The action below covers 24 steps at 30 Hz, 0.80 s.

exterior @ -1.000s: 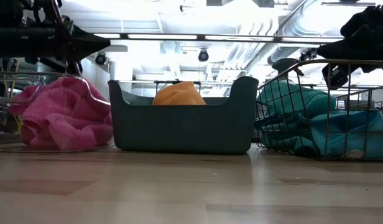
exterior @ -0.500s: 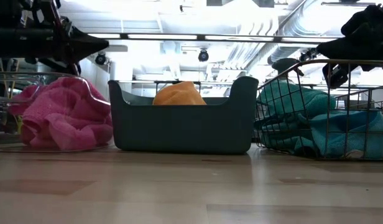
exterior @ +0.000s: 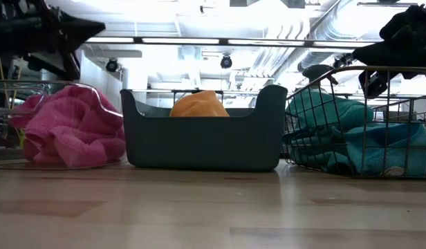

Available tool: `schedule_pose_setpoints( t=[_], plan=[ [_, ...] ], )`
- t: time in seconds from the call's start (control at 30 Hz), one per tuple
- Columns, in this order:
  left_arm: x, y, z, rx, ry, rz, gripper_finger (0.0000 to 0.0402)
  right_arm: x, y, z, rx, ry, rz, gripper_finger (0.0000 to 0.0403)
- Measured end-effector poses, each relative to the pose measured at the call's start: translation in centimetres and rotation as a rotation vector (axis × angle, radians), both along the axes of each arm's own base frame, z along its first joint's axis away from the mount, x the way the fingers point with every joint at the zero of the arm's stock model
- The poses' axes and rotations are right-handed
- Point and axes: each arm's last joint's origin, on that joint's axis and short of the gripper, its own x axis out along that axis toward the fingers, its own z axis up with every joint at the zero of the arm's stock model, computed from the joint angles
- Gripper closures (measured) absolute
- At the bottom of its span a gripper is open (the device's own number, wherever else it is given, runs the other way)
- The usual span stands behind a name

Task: Sort microfiber towel by color & place in baskets
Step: Return to Home Position

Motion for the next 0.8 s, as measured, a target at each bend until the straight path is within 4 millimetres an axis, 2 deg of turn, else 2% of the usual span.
schedule_pose_setpoints(
  t=[0.37,0.67,0.8],
  plan=[
    [0.1,-0.6,-0.1,0.01,0.022,-0.055,0.0401,0.0,0.0,0.0,0.0,0.001,0.0,0.0402],
    [0.4,-1.1,-1.6,0.403,0.242,-0.075,0.0401,0.0,0.0,0.0,0.0,0.001,0.0,0.0402],
    [0.5,-1.1,-2.3,0.415,0.323,-0.093,0.0401,0.0,0.0,0.0,0.0,0.001,0.0,0.0402]
  ],
)
